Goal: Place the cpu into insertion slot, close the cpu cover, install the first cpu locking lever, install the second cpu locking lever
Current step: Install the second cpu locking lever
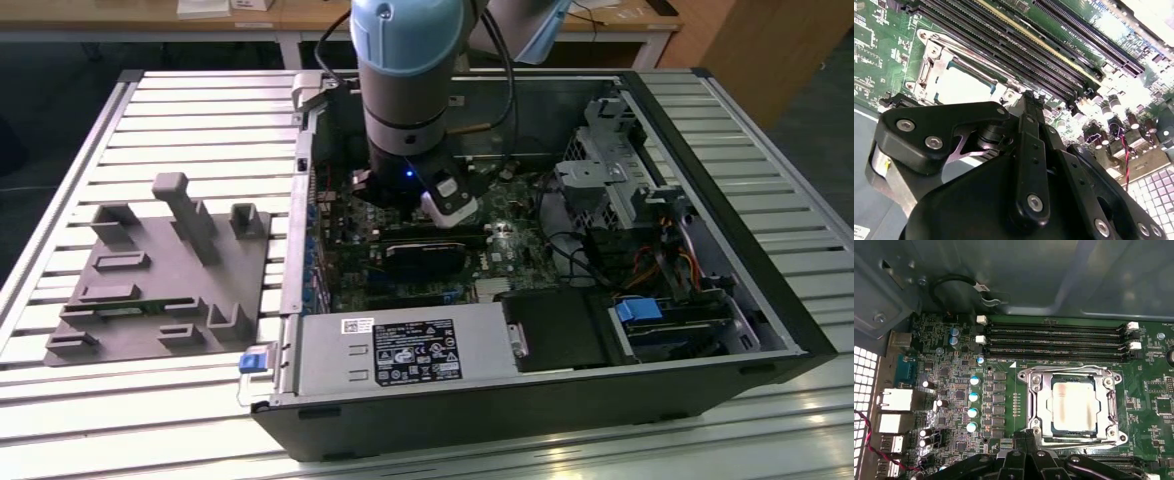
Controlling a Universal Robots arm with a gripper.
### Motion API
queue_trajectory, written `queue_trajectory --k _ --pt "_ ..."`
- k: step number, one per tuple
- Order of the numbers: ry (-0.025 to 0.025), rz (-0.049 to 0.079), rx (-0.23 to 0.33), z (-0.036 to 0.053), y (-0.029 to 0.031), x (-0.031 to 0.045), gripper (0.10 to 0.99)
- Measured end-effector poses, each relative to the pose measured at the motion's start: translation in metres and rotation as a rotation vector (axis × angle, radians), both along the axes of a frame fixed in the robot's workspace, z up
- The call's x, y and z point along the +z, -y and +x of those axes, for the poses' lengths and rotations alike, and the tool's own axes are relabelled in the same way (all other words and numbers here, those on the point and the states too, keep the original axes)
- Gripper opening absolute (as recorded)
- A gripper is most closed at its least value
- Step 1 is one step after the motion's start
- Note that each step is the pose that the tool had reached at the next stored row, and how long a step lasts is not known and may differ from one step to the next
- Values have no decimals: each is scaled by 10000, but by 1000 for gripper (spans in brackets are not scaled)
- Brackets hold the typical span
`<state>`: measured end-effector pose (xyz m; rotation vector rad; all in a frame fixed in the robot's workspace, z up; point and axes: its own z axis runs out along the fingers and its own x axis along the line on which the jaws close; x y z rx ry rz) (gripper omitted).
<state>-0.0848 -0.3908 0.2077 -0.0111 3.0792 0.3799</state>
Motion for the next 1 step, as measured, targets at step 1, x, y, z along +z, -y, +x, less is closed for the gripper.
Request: queue_trajectory --k 1 --pt "0 0 0 0 0 0 106"
